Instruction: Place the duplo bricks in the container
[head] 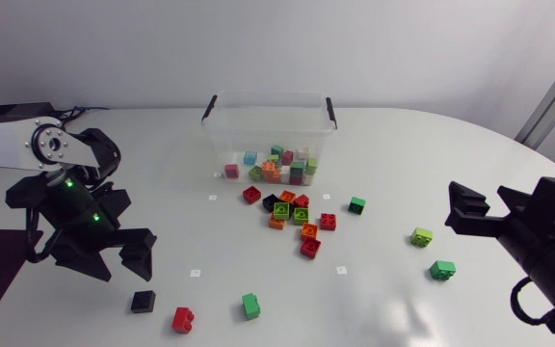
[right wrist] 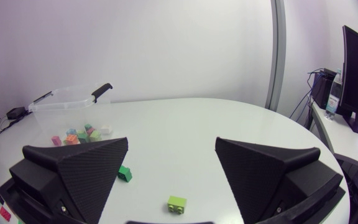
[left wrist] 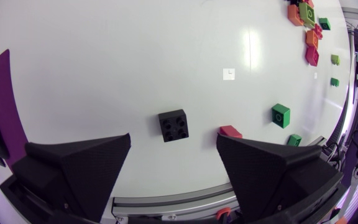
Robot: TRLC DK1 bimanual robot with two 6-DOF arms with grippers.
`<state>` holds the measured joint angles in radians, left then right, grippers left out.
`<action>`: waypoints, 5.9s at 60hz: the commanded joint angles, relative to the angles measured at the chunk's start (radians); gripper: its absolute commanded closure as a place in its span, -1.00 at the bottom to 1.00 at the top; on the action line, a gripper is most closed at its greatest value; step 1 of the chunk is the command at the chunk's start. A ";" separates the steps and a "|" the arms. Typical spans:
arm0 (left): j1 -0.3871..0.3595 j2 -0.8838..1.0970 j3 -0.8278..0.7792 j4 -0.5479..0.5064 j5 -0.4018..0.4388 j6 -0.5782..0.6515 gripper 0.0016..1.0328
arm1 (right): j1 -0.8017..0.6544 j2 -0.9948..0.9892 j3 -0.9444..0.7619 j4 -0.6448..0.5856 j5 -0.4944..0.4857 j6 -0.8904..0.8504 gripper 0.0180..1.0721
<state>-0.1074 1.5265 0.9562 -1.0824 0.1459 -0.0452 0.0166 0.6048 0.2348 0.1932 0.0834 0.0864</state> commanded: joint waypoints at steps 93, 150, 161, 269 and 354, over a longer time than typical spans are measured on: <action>0.003 0.124 -0.123 0.208 -0.094 -0.160 0.19 | -0.053 0.010 -0.012 0.071 -0.002 0.033 -0.93; -0.064 0.152 -0.131 0.187 -0.144 -0.160 -0.36 | -0.049 -0.037 -0.043 0.064 -0.007 0.006 -0.93; -0.069 0.164 -0.132 0.185 -0.100 -0.157 -0.13 | -0.050 -0.045 -0.045 0.066 -0.007 0.003 -0.93; -0.054 -0.003 0.236 0.338 -0.091 -0.050 0.78 | -0.152 0.905 0.517 -0.845 -0.108 -0.059 -0.51; -0.215 0.313 0.717 0.504 -0.091 -0.125 0.78 | 0.034 0.880 0.692 -0.882 -0.103 -0.001 0.39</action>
<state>-0.3111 1.7889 1.6180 -0.5896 0.0540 -0.1387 0.0219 1.4818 0.8848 -0.6781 -0.0181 0.0532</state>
